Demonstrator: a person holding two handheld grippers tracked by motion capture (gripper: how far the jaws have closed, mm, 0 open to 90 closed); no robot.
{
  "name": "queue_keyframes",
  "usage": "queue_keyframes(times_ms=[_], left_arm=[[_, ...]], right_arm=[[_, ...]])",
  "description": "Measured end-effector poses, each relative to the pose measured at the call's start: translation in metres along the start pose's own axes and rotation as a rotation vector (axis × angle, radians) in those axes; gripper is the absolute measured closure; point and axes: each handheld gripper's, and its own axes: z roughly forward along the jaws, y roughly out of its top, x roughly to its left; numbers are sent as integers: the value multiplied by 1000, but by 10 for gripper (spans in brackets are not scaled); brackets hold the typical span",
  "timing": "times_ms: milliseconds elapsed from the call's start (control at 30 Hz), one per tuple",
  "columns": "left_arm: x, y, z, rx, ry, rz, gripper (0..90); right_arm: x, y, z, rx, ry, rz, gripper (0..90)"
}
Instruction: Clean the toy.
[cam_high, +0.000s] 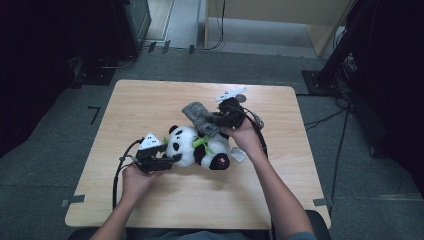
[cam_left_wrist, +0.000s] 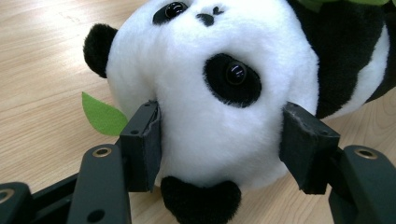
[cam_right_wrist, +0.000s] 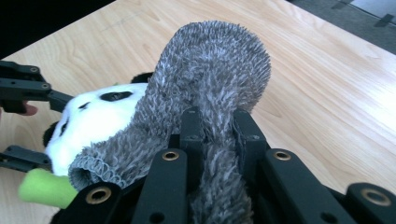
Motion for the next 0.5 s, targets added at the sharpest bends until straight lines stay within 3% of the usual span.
queue_keyframes(times_ms=[333, 500], left_arm=[[1, -1, 0, -4, -5, -1, 371], [0, 0, 0, -4, -1, 0, 370]], right_arm=[[4, 8, -23, -57, -39, -19, 781], [16, 16, -36, -119, -9, -39, 781]])
